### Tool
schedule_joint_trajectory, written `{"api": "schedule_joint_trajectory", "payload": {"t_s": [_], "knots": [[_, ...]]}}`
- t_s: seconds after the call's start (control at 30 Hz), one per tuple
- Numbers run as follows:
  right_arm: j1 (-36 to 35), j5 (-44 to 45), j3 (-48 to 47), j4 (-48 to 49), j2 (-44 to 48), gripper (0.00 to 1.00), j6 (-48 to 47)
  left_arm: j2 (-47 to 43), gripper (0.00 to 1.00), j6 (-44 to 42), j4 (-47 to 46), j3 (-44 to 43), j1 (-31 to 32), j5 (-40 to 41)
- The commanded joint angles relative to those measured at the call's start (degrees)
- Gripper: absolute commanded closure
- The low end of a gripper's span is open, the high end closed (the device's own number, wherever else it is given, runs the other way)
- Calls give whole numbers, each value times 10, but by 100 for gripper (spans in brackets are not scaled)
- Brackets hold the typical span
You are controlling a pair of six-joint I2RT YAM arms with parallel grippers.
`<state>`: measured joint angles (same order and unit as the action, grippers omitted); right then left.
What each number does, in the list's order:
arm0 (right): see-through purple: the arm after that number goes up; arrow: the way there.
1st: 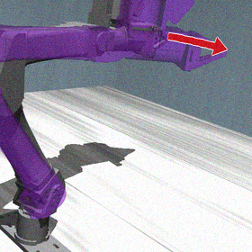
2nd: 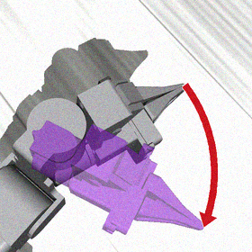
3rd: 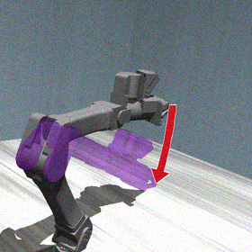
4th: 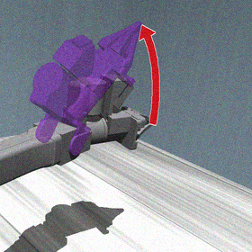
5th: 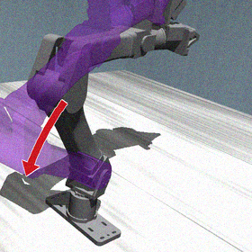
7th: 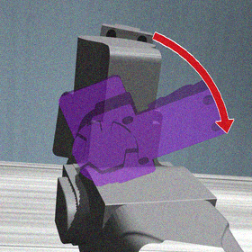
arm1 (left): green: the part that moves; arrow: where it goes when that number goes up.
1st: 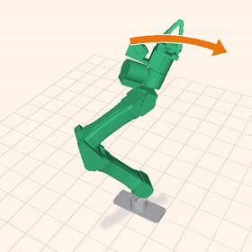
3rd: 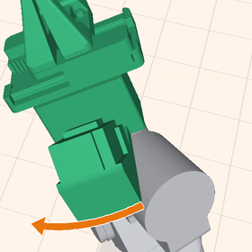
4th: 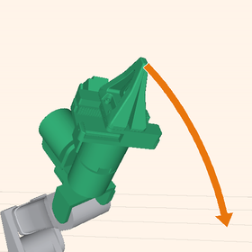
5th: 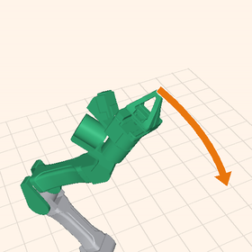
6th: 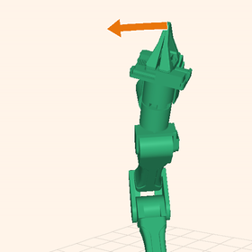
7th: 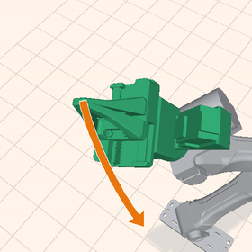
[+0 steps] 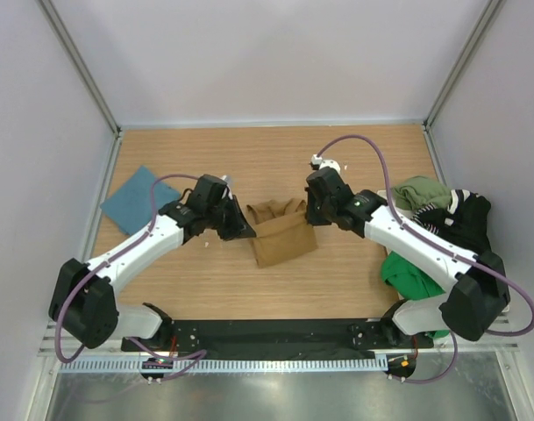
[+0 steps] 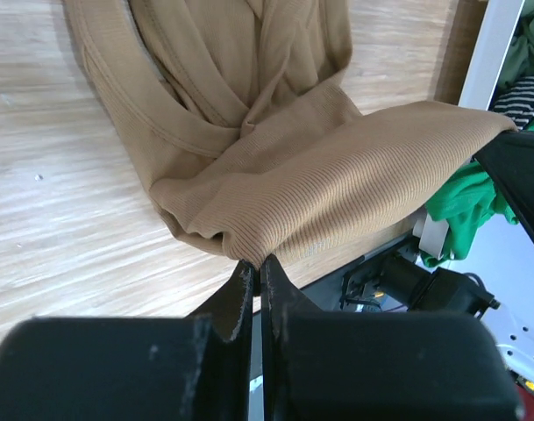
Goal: Fold and stack the tank tops
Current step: Fold the tank top
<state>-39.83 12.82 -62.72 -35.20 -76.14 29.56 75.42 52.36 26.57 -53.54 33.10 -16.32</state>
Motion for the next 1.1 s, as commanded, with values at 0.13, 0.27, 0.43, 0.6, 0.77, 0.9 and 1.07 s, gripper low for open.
{"api": "schedule_joint_trajectory", "payload": {"t_s": [0.13, 0.27, 0.43, 0.6, 0.77, 0.9, 1.07], "knots": [[34, -17, -79, 49, -67, 99, -40, 46, 100, -36, -15, -48, -47, -40], [51, -33, -116, 58, -121, 99, -48, 76, 100, -35, -31, -66, -76, -57], [74, -46, -167, 67, -175, 99, -52, 133, 100, -41, -42, -99, -106, -75], [94, -67, -209, 79, -226, 99, -53, 188, 100, -43, -49, -136, -123, -86], [113, -88, -237, 93, -271, 99, -53, 258, 100, -45, -49, -184, -134, -95], [132, -111, -264, 115, -313, 99, -50, 302, 99, -49, -45, -219, -146, -100], [146, -102, -308, 122, -379, 97, -29, 377, 87, -59, -32, -292, -166, -101]]}}
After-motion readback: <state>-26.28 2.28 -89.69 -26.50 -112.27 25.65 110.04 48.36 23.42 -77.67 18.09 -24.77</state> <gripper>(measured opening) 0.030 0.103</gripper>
